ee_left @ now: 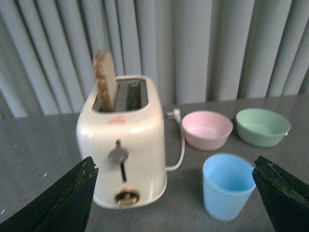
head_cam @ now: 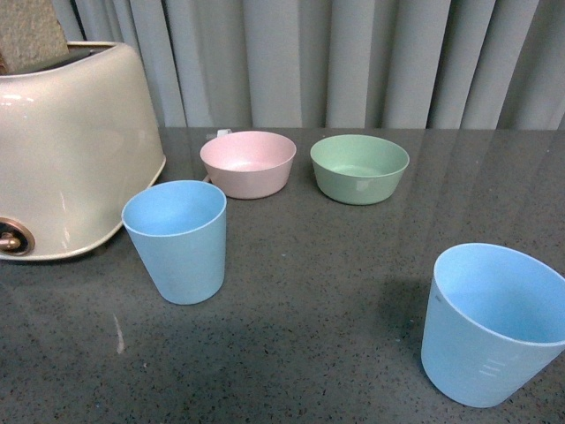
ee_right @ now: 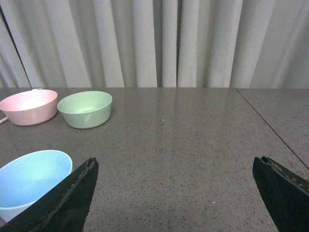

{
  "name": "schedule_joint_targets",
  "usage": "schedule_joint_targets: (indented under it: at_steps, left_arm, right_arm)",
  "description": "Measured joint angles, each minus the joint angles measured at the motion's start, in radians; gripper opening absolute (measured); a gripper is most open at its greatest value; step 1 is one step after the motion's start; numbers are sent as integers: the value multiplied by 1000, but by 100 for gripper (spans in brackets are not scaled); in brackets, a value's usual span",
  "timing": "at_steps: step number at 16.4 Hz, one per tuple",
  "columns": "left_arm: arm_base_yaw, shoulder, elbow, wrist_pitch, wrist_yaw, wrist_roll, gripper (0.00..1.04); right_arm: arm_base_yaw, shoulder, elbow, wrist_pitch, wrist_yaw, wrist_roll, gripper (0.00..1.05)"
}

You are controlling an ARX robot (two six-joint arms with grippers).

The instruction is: Stack blue cups with both arms

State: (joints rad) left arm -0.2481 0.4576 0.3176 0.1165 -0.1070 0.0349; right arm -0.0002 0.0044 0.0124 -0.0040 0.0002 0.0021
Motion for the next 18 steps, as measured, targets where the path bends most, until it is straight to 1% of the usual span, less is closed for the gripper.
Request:
schedule_joint_targets:
  at_steps: [1,2,4,6,8,9,11,13,18]
  left_arm:
    - [-16,133,55,90,42,-8,98]
    - [-41,266,111,142,82,-16,98]
    - [-78,527,231,145,125,-32,98]
    - [-103,689,317,98,140,-34,98]
    - [-163,759,397,8,163,-23,98]
    - [-183,782,430,-39,184,-9,98]
    - [-209,826,459,-115,185,14,98]
    - [-213,861,462,-170,177,35,98]
    - [-205,930,507,-195,165,109,98]
  right_arm:
    - [0,0,0,0,0,0,98]
    - [0,0,0,0,0,0,98]
    - [0,0,0,0,0,0,98]
    - [0,0,0,0,0,0,98]
    - [0,0,0,0,0,0,98]
    - [0,0,0,0,0,0,98]
    - [0,0,0,0,0,0,98]
    - [0,0,0,0,0,0,98]
    - [0,0,0,0,0,0,98]
